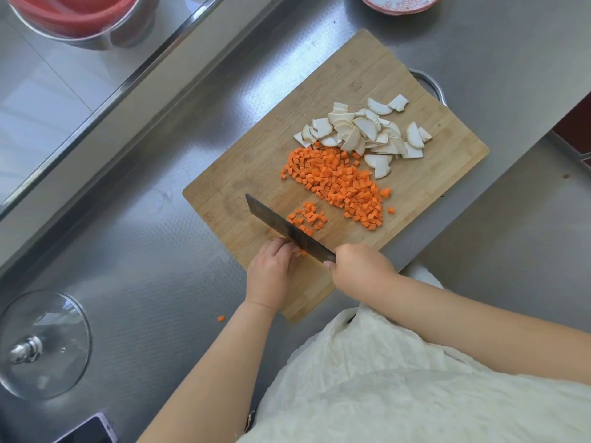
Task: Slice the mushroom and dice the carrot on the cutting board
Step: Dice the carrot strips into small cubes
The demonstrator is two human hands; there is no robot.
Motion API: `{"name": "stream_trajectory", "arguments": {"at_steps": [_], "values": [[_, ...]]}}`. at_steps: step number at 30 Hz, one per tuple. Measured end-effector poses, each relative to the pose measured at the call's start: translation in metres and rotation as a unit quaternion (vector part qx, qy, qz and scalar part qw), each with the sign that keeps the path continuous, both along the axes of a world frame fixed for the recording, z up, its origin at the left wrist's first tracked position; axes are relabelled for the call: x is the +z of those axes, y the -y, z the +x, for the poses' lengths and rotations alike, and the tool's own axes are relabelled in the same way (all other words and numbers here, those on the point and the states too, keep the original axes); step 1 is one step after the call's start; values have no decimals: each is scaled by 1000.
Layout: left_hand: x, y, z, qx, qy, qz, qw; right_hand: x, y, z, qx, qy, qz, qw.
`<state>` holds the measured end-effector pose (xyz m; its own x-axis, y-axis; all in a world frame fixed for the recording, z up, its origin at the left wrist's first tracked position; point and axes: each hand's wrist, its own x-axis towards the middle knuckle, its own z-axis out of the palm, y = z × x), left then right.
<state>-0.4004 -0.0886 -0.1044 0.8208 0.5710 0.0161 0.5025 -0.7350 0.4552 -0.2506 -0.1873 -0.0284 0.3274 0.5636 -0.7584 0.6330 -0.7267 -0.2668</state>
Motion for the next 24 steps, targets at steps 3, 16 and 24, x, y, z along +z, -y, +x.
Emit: {"name": "stream_trajectory", "arguments": {"at_steps": [3, 16, 24], "values": [[-2, 1, -1, 3, 12, 6, 1000, 1, -4, -5, -12, 0, -7, 1000], [6, 16, -4, 56, 14, -12, 998, 9, -1, 16, -59, -23, 59, 996], [21, 33, -7, 326, 34, -178, 928, 2, 4, 5, 2, -55, 34, 998]]}}
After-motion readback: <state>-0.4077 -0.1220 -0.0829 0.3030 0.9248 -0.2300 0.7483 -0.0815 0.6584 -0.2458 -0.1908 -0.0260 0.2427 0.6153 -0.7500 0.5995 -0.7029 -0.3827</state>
